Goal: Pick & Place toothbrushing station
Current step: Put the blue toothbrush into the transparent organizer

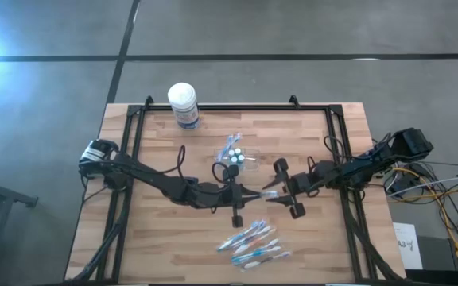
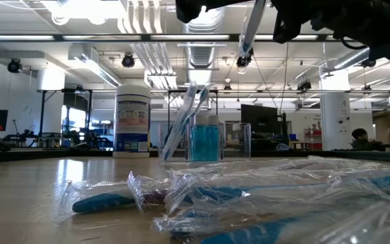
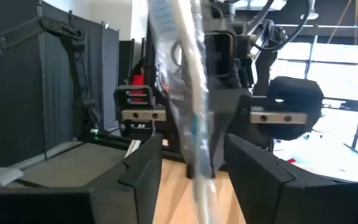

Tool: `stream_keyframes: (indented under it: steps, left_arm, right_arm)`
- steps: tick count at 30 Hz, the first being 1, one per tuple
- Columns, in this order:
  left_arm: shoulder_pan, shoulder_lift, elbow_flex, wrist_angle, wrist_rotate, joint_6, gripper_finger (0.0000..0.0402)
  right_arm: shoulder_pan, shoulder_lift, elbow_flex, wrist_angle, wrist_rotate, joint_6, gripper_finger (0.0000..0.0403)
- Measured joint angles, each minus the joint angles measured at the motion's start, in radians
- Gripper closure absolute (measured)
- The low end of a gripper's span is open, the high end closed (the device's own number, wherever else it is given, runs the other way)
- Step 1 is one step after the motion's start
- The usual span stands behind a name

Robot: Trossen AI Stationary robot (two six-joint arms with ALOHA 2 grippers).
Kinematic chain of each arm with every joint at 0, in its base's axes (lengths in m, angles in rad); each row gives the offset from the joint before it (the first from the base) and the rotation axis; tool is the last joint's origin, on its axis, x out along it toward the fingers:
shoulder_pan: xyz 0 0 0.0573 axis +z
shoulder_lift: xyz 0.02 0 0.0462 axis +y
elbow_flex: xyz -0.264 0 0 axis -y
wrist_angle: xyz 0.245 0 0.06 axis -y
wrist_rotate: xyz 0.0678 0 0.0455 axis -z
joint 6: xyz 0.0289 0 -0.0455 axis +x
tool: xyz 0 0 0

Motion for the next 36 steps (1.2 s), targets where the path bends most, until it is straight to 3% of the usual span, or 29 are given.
stream_keyframes:
  steps: [16, 27, 32, 36]
  left_arm:
    - [0.008, 0.0, 0.0, -0.025, -0.001, -0.01, 0.0391]
    - [0.011, 0.001, 0.0, -0.042, 0.003, -0.019, 0.0389]
    - [0.004, 0.0, 0.0, -0.071, 0.0, -0.023, 0.0359]
    - [-0.023, -0.045, 0.0, -0.193, -0.008, -0.023, 0.0323]
  right_arm:
    - [0.0, 0.006, 0.02, -0.003, -0.005, 0.009, 0.0291]
    - [-0.001, 0.006, 0.016, -0.016, 0.002, -0.015, 0.0383]
    - [-0.002, -0.001, 0.008, -0.043, 0.001, -0.016, 0.0387]
    - [-0.009, -0.041, 0.009, -0.154, 0.022, -0.021, 0.0388]
